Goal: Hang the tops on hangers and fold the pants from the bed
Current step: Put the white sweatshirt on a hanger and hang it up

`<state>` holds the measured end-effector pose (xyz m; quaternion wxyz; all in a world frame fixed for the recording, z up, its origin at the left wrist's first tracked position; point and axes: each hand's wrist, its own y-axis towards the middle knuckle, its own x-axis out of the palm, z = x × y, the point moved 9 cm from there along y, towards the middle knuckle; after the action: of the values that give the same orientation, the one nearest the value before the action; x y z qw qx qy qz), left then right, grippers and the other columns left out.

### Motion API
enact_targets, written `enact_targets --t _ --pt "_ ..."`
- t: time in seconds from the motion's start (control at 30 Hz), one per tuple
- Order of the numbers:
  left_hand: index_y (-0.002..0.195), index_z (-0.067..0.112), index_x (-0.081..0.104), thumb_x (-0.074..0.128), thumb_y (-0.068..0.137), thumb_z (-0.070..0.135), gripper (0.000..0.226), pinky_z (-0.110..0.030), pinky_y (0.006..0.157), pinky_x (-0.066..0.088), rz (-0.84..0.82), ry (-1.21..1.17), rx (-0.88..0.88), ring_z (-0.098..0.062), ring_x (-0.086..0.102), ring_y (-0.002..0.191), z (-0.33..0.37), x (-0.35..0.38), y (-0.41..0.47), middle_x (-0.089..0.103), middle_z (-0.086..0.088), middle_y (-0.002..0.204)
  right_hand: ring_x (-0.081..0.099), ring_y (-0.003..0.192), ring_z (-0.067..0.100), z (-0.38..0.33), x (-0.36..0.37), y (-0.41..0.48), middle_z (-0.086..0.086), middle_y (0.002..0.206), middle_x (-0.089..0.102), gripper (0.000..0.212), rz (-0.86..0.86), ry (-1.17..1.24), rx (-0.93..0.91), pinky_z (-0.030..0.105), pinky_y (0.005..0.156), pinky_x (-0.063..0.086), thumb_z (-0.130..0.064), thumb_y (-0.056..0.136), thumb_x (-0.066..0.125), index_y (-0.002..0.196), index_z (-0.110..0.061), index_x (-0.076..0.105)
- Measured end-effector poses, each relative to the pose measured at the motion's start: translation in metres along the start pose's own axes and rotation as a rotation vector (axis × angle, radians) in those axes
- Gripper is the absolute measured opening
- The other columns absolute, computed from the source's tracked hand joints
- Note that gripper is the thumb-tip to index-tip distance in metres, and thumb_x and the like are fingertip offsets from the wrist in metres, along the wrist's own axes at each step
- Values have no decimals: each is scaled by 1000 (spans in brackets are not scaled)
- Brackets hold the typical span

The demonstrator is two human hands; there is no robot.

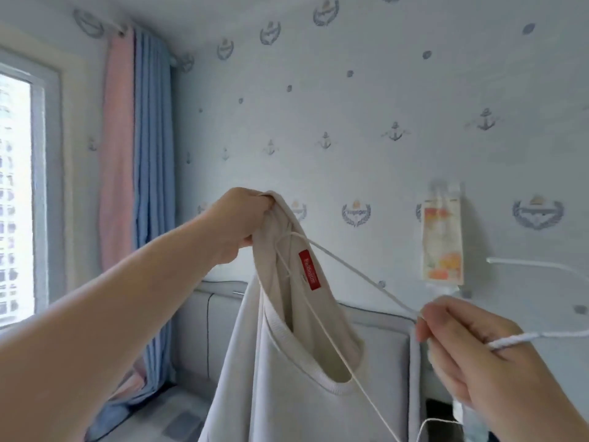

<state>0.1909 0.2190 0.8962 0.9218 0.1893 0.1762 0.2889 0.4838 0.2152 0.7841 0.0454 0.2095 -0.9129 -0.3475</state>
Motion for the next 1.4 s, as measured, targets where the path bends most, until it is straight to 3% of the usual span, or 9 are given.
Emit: enact_targets --t 0.13,0.37,0.5,0.73,0.83,0.93,1.13,1.27,1.4 --pt "97 -4 68 50 101 20 31 -41 72 49 47 33 -101 -26 57 75 -84 -37 -22 61 -14 81 24 37 10 65 48 -30 2 42 28 35 -4 64 119 10 43 22 -43 76 63 66 -9 64" --pt "86 -3 60 49 99 19 28 -27 49 32 -90 525 -101 -16 39 53 -202 -49 -95 50 -12 66 25 42 13 166 121 -84 1 45 28 46 -174 39 325 17 42 22 -54 83 60 76 -9 64" --pt "91 12 68 48 98 16 22 -33 74 48 -184 739 -119 -19 59 82 -248 -47 -145 66 -2 86 25 44 15 205 154 -110 0 48 30 38 -381 -9 440 23 42 20 -54 84 53 74 -18 64" --pt "86 15 66 50 98 23 22 -28 69 46 -342 684 -204 -6 54 76 -291 -14 -213 59 5 85 39 44 2 249 216 -153 -15 46 41 39 -528 -82 518 11 47 29 -18 102 52 63 -14 54" --pt "77 17 64 51 98 24 26 -14 58 34 -325 679 -241 4 48 68 -303 -8 -238 54 8 79 40 52 8 254 232 -170 -11 53 44 42 -503 4 514 21 53 32 -23 104 51 62 -28 54" --pt "97 32 70 53 99 34 18 -11 59 35 -426 619 -269 12 50 69 -309 1 -260 51 17 96 35 50 10 252 231 -175 -12 52 39 36 -485 72 489 25 49 29 -32 101 51 66 -24 53" --pt "106 43 67 32 87 71 50 -33 91 35 -553 1095 86 -13 44 106 -291 -11 -265 52 20 107 42 51 7 238 216 -167 -6 54 46 33 -569 73 399 20 51 33 -43 93 54 68 -23 60" --pt "91 27 68 30 93 64 53 -38 61 50 -580 884 124 -12 56 76 -292 -12 -269 58 14 81 46 51 0 238 202 -163 -9 56 54 24 -635 69 383 12 52 36 -44 91 64 77 -25 69" --pt "87 25 68 47 94 55 37 -38 63 49 -496 694 115 -10 54 71 -298 -36 -267 54 15 73 43 51 8 269 155 -169 0 59 53 26 -571 -51 486 16 52 36 -55 86 66 85 -30 73"
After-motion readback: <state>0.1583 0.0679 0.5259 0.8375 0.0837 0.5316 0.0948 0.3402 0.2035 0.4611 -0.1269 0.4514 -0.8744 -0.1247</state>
